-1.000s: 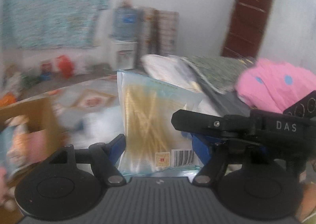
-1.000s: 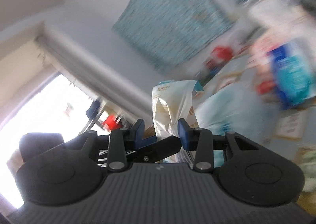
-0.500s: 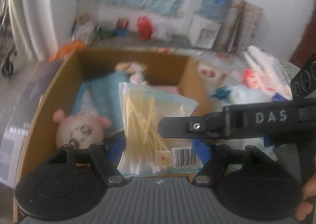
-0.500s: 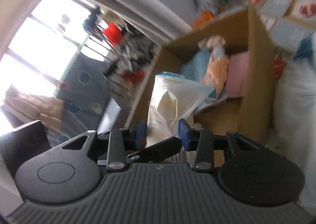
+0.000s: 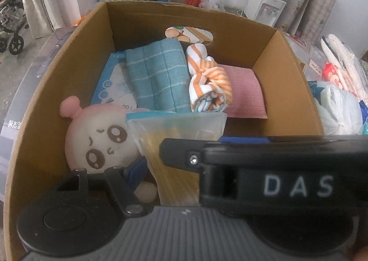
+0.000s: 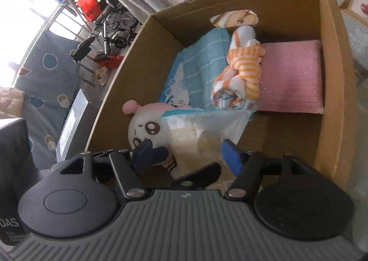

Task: Organize soft objects
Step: 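Withdraw the right tool from the box toward the table items, then grasp the blue-and-white ZONSEN wet-wipes pack with the right tool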

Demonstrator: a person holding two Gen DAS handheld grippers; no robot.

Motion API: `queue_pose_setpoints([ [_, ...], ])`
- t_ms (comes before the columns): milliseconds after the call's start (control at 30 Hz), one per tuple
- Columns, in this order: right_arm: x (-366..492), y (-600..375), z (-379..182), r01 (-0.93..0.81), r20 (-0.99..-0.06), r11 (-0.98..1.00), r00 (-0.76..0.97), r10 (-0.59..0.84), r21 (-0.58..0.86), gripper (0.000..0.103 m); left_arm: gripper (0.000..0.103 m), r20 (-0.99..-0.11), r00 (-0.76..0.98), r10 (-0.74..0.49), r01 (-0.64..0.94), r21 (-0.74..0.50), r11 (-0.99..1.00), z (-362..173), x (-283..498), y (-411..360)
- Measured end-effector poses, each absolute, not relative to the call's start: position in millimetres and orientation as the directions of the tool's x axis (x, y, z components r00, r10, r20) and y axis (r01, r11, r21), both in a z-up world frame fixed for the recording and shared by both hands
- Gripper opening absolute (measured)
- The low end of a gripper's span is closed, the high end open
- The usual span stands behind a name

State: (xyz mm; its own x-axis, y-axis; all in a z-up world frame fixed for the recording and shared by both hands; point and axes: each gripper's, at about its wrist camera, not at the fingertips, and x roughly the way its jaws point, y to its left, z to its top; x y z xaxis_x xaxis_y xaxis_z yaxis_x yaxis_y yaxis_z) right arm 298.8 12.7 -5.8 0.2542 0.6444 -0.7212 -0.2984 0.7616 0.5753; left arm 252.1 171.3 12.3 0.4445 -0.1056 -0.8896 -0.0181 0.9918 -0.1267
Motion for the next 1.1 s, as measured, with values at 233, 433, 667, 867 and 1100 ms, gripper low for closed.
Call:
queue_pose_setpoints([
  [233, 300.1, -4.8, 15.1, -0.324, -0.647, 0.704, 0.279, 0.709, 0.632, 0.075, 0.085, -0.874, 0.482, -0.061, -0.037, -0.090, 0.995, 25.2, 238.5, 170.2],
  [433, 280.3, -59.1, 61.1, -0.393, -0.550, 0.642, 0.331, 0.767, 0.658, 0.081, 0.089, -0.816, 0.576, -0.039, -0.017, -0.060, 0.998, 63.8, 205.9, 162.0],
  [667, 248.1, -174.4, 110.6, -0.376, -0.453, 0.637, 0.471, 0.757, 0.673, 0.085, 0.096, -0.706, 0.703, -0.090, 0.064, -0.062, 0.996, 121.4, 173.4, 131.0],
  [867, 211.8, -287.5, 133.8, -0.299, -0.421, 0.715, 0.642, 0.640, 0.632, 0.090, 0.098, -0.651, 0.726, -0.223, 0.261, -0.039, 0.965, 143.2, 158.5, 58.6],
  [1100, 187.4, -391.1, 111.1, -0.128, -0.446, 0.748, 0.733, 0.513, 0.651, 0.091, 0.098, -0.668, 0.666, -0.332, 0.473, 0.034, 0.880, 143.8, 178.7, -51.1],
])
